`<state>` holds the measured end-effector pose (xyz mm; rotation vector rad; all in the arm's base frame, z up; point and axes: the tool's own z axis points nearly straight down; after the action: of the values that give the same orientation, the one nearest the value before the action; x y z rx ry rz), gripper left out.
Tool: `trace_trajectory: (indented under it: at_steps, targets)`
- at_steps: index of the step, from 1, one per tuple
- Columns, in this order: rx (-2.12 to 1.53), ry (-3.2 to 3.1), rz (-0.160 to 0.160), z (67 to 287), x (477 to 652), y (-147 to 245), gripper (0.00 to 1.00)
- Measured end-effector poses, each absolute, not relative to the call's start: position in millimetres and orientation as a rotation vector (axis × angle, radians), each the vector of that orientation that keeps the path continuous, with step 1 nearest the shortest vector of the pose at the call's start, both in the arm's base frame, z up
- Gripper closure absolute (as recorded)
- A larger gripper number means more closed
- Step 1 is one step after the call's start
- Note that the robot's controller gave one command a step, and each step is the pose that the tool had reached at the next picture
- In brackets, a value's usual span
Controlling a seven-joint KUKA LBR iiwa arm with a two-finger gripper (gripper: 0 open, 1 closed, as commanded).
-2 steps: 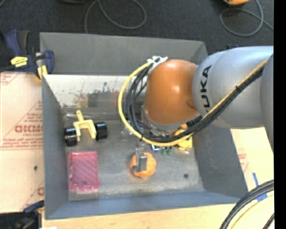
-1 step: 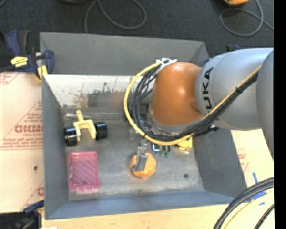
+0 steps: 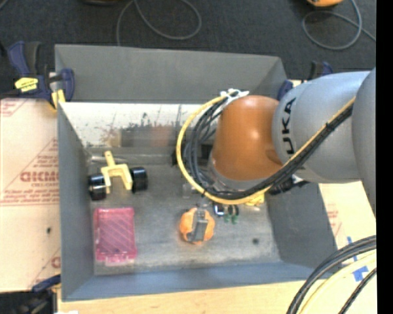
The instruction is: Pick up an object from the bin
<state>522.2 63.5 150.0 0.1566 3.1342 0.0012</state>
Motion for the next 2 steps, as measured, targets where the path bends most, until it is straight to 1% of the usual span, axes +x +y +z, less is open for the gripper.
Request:
trace_trajectory:
  at_steps: [1, 2]
  targets:
    - [-0.136, 3.132, 0.003, 124, 522.2, 40, 0.0]
    - [-0.226, 3.135, 0.004, 80, 554.3, 30, 1.0]
